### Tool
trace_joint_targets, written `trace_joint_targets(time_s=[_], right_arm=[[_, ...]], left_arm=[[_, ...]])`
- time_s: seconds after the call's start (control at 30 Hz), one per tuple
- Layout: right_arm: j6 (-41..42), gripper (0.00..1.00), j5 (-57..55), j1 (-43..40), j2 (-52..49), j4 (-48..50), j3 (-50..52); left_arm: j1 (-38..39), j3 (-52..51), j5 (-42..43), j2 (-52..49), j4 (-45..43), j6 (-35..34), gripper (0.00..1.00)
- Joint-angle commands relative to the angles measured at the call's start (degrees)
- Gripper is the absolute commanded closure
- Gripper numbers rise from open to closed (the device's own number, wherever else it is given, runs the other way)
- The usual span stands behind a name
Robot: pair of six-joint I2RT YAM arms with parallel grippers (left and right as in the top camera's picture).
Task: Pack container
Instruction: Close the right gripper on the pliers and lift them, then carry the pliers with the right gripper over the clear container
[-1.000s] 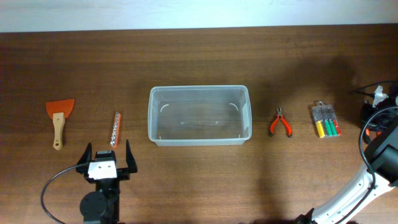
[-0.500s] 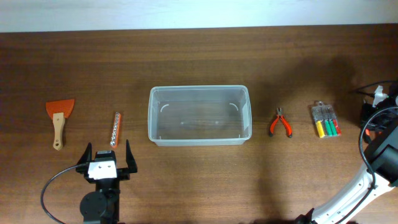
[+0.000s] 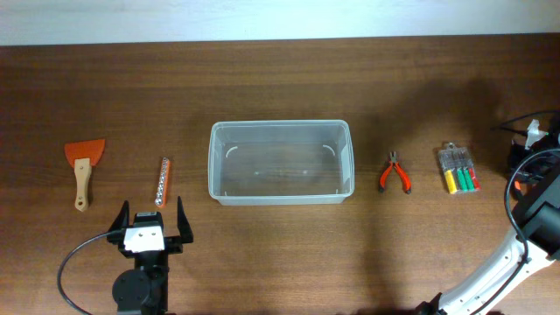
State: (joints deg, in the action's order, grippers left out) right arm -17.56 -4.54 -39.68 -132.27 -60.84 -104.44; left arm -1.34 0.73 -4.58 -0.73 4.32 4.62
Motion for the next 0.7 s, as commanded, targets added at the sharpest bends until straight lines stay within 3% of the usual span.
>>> trace_joint_targets(time_s=[0.0, 0.37, 0.67], right_arm=[[0.5, 0.96, -0.5, 1.0, -0.7, -0.1, -2.0], [0.5, 0.96, -0.5, 2.3, -0.5, -2.1, -4.5], [0.5, 0.96, -0.4, 4.6, -0.4, -9.2, -15.3]], left_arm=[[0.2, -0.2, -0.2, 0.4, 0.0, -0.7, 0.01], [0.2, -0.2, -0.2, 0.4, 0.0, -0.7, 0.01], [0.2, -0.2, -0.2, 0.4, 0.0, -0.7, 0.01]])
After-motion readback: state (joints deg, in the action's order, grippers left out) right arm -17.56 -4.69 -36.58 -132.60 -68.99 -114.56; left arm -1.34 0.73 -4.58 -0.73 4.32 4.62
